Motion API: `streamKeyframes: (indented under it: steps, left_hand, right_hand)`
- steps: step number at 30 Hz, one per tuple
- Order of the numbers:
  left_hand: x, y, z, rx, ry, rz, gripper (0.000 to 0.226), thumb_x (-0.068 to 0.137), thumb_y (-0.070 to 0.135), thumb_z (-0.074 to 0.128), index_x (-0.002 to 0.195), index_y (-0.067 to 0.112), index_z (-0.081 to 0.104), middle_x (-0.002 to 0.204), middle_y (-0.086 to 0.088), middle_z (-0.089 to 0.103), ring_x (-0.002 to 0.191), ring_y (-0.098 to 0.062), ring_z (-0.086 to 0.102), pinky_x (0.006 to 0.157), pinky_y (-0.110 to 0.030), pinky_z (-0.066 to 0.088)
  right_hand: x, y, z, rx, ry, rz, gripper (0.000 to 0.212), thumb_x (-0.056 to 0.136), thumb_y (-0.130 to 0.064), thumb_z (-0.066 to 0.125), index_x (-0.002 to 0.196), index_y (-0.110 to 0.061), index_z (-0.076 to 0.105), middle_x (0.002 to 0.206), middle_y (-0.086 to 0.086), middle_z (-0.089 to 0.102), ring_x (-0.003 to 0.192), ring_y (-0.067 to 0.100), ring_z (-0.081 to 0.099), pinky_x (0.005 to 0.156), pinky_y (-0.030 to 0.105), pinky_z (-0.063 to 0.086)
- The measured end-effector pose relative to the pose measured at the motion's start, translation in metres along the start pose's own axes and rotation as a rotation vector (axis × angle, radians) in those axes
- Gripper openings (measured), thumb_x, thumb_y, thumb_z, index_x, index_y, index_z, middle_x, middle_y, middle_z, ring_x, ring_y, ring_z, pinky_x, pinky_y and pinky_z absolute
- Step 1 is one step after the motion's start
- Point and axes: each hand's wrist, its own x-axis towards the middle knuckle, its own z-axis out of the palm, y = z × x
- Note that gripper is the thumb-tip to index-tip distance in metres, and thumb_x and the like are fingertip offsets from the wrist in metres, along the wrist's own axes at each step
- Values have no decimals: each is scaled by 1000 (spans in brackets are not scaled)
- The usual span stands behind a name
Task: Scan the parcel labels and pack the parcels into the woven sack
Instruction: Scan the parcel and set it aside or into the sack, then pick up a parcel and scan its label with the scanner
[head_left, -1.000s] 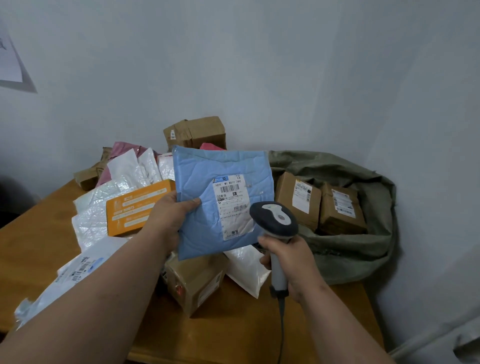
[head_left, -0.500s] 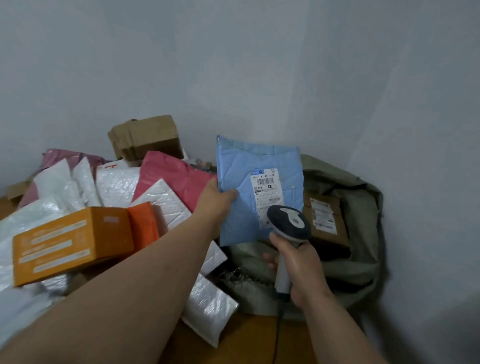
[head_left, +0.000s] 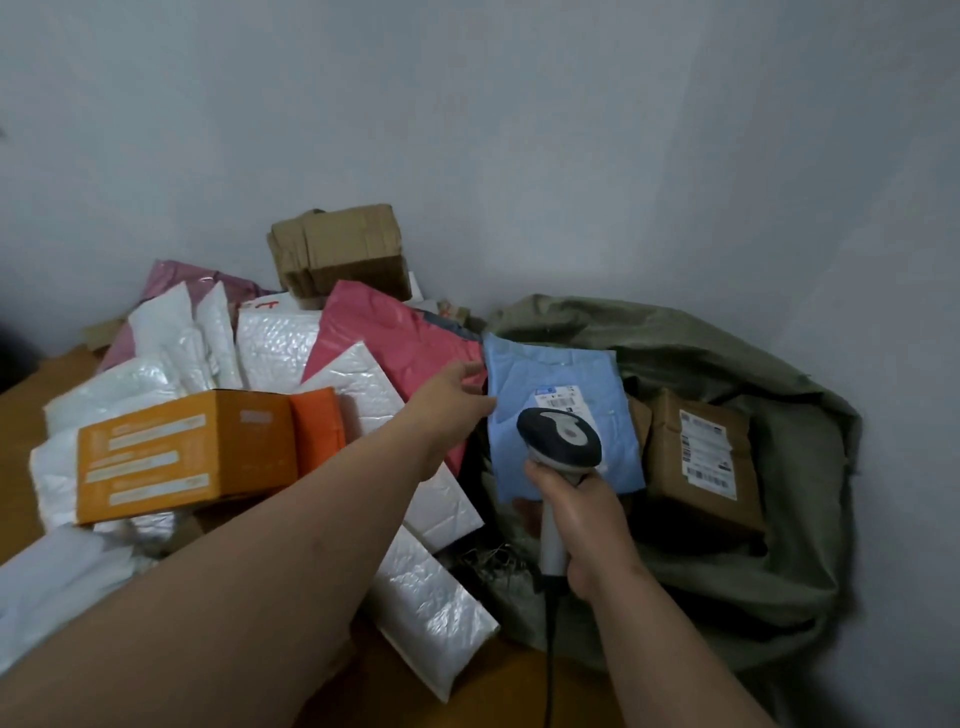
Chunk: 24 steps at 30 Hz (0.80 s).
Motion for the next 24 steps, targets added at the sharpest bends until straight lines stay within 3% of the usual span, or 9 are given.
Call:
streamKeyframes:
  steps: [3,4,7,9,17,20,22,24]
  left_hand:
    - [-23,7,-27,62,-34,62,46,95,14,63,139,19,51,109,5,64,95,-13,64,82,-31,56]
    - [-32,9,-38,80,-39,87,41,96,17,62,136,19,54,105,6,65,96,-15,67,88,-36,56]
    - [-62,9,-75,88,-45,149,31,97,21,62,128,21,59,107,1,69,93,-13,70,89,-36,57]
    - [-82,3,-103,66,-16,163,26,97,20,61,123,22,61,107,-1,71,93,-13,70,88,-35,57]
    - [-147,-59,-225,37,300,108,14,94,21,64,108,22,63,101,-3,70,82,-11,67,79,-33,56]
    - [-165,-88,-247,88,255,33,31,91,29,69,120,21,62,104,-5,67,91,-19,66,86,-46,56]
    - [-175,-107,-248,148,159,14,45,88,34,73,128,21,58,106,-1,66,94,-17,65,85,-39,56]
    - [-182,-124,-239,254,49,19,58,85,39,75,135,20,52,110,4,64,98,-12,61,81,-29,51]
  right_hand:
    - [-15,-7,24,14,-55,-18,20,84,-24,78,101,-23,68,69,-14,74,63,3,71,49,18,53]
    - [-22,-10,33,7,-80,-25,21,82,-26,79,100,-23,68,68,-14,74,60,4,71,46,18,50]
    - [-49,-16,62,-51,-151,-24,35,76,-32,79,108,-23,67,89,-2,77,71,14,76,59,30,53]
    - [-70,-15,82,-84,-171,-29,32,81,-27,78,110,-24,65,96,2,75,74,17,77,61,33,54]
    - [-144,15,163,-191,-229,-80,21,84,-28,78,101,-19,68,75,1,74,73,22,75,60,34,58]
    - [-159,31,182,-209,-158,-94,25,83,-28,79,103,-16,68,80,3,74,75,22,72,59,31,53]
    - [-161,39,187,-262,-73,-115,25,83,-30,79,101,-19,66,87,2,71,75,18,69,57,30,53]
    - [-160,46,188,-314,8,-137,21,82,-31,78,95,-24,64,89,1,69,79,18,67,66,37,59]
